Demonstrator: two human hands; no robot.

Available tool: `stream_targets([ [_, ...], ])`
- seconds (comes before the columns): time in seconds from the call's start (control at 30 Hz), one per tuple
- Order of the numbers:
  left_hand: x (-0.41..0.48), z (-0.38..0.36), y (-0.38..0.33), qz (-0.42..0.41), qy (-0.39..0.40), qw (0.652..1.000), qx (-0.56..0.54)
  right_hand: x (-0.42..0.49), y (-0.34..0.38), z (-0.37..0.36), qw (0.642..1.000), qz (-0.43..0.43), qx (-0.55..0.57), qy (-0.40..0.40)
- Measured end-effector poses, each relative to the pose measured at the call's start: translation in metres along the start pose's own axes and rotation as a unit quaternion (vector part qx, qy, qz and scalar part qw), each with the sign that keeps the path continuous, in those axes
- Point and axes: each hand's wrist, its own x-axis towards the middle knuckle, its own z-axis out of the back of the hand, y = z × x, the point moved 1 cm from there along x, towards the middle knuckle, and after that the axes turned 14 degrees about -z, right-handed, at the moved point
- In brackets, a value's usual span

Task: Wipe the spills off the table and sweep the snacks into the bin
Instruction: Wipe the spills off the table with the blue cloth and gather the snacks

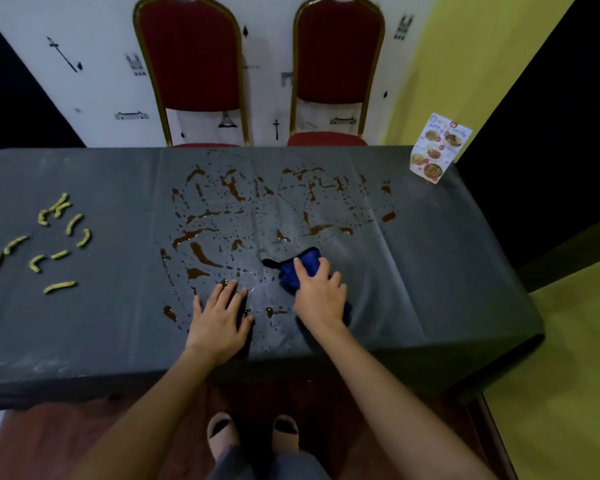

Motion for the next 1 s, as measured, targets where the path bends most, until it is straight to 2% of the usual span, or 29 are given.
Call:
stream_targets([
  [0.13, 0.003, 0.004, -0.006, -0.008, -0.009, 1.0, -0.008, 0.022, -0.065, 0.011, 0.997, -0.078, 0.004, -0.02],
  [0.23, 0.008, 0.008, -0.009, -0.011, -0.004, 1.0, -0.004, 0.042, -0.103, 0.018, 0.984, -0.174, 0.004, -0.041],
  [0.33, 0.006, 0.006, -0.008, -0.008, 0.003, 1.0, 0.0, 0.051, -0.097, 0.018, 0.966, -0.259, 0.018, -0.019],
  [0.4, 0.003, 0.003, -0.005, -0.006, 0.002, 1.0, -0.003, 0.048, -0.074, 0.016, 0.96, -0.279, 0.026, -0.002],
  [0.47, 0.002, 0.003, -0.002, -0.008, -0.002, 1.0, -0.008, 0.04, -0.046, 0.014, 0.966, -0.255, 0.03, 0.001],
  [0.67, 0.004, 0.001, 0.002, -0.024, -0.009, 1.0, -0.01, -0.009, 0.032, 0.001, 0.995, -0.098, -0.002, 0.004],
  [0.8, -0.01, -0.005, 0.015, -0.055, -0.016, 0.998, 0.004, -0.03, 0.028, -0.005, 1.0, -0.002, -0.013, 0.019],
  [0.87, -0.015, -0.002, 0.025, -0.071, -0.022, 0.997, 0.017, -0.026, 0.006, -0.002, 1.0, -0.006, -0.003, 0.01],
  [1.0, -0.022, 0.011, 0.053, -0.038, -0.048, 0.998, 0.017, -0.008, -0.044, 0.006, 0.992, -0.124, 0.006, -0.022],
])
